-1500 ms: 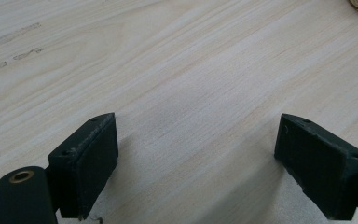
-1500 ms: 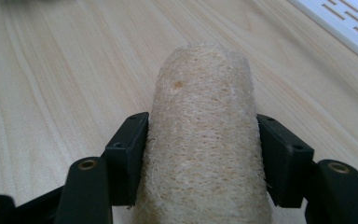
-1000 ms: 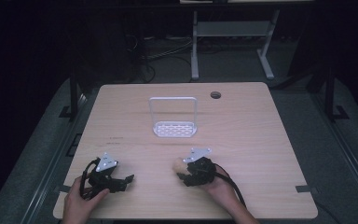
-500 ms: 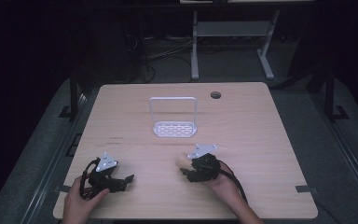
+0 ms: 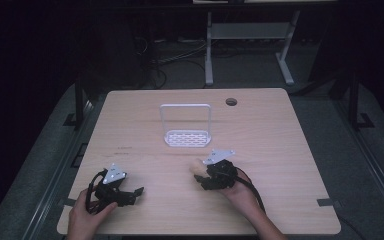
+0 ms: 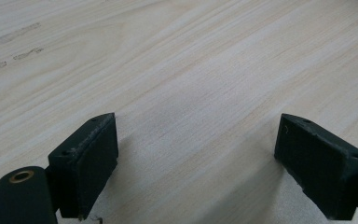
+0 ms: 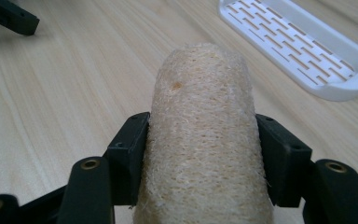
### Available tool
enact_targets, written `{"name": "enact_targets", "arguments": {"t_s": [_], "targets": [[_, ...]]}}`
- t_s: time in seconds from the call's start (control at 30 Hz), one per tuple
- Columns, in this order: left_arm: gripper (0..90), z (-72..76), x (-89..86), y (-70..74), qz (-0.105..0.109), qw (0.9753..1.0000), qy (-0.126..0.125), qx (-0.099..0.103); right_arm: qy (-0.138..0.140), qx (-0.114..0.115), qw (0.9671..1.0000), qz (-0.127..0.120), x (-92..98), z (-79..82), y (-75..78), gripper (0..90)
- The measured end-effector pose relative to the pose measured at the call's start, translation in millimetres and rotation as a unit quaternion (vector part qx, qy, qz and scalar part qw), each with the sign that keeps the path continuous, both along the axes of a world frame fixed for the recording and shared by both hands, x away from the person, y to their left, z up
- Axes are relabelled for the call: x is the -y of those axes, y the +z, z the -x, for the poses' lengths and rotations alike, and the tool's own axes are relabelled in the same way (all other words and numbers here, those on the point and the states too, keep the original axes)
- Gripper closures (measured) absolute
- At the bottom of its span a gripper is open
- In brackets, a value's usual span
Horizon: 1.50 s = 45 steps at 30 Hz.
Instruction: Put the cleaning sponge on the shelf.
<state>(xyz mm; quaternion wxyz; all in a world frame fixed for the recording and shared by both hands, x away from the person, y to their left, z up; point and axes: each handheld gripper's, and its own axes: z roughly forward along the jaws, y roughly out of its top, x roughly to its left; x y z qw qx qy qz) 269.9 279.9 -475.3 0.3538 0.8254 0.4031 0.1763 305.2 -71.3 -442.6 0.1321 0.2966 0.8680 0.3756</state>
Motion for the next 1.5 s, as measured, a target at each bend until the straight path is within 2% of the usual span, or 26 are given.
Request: {"name": "enact_targets", "arguments": {"t_s": [0.63, 1.5], "targets": [[12.9, 0.1, -0.1, 0.4, -0.001, 1.0, -0.001, -0.002, -0.006, 0.006, 1.0, -0.003, -1.6, -13.8, 10.7, 40.1], [12.9, 0.1, -0.2, 0.4, -0.002, 1.0, -0.001, -0.002, -0.018, 0.018, 0.9997, -0.004, -12.0, -44.0, 23.7, 40.1]]}}
